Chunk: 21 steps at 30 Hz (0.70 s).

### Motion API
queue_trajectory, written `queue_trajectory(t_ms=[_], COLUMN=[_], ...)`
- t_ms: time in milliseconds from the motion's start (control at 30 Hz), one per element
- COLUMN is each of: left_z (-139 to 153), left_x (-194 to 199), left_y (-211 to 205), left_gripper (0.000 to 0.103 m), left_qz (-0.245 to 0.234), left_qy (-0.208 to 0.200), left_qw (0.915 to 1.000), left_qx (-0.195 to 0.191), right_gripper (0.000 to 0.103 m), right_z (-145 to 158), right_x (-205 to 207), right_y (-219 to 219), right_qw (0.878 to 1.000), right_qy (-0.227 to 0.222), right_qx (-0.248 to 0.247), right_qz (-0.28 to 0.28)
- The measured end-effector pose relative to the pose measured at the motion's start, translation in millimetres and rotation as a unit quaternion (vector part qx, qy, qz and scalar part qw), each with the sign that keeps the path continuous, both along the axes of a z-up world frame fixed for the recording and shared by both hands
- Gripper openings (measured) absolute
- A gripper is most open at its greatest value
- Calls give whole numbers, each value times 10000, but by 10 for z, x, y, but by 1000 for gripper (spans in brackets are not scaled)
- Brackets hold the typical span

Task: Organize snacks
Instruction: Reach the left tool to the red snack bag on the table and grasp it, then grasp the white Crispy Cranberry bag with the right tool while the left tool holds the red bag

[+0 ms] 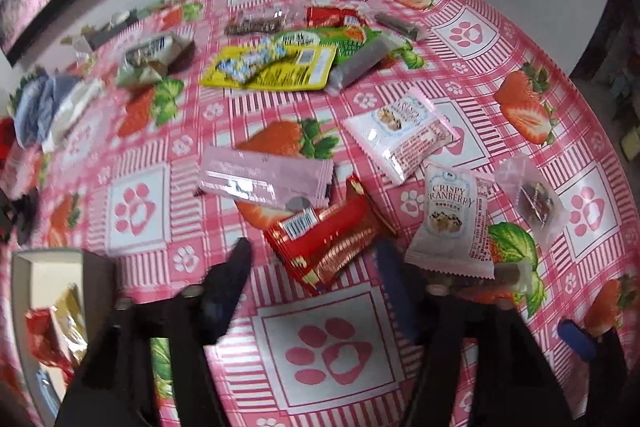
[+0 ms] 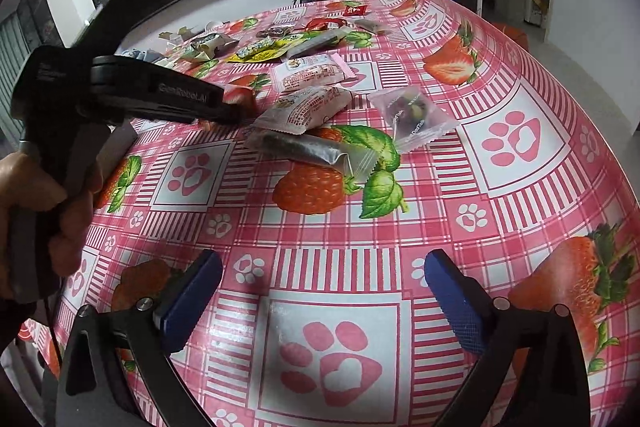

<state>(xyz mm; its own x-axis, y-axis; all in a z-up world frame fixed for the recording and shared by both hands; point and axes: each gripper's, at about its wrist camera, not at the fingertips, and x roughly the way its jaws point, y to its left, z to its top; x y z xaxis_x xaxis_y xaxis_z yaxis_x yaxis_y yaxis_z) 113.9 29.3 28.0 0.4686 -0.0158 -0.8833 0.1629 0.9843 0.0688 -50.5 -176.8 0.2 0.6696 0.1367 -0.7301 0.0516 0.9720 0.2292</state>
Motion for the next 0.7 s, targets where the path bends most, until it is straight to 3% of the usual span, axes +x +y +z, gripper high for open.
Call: queue_trajectory(t_ms=[233,333,400,433,467,700], left_z=[-170,-181,-182,-170,-169,-142], left_x=[182,206,212,209,208,-45], left_y=[-208,-248,-230,-218,-185,-22], left_gripper=[79,79,67,46,38,38], left_qz=[-427,-582,-617,-625,-595,-28], left_qy=[193,99,161,198,273,187], left_qw=[9968,9958,9965,9971,9977,9996], left_qx=[642,704,539,396,169,-211], right_gripper=[102,102,102,102,102,102], right_z=[5,8,7,6,6,16], right_x=[0,-5,-5,-2,-2,-21], right_y=[-14,-31,-34,-38,-42,-43], right_qw=[10000,9999,9999,9999,9999,9998], right_qy=[-19,-42,-53,-58,-64,-85], right_qx=[47,101,125,136,150,187], right_qz=[-1,-6,-8,-9,-11,-26])
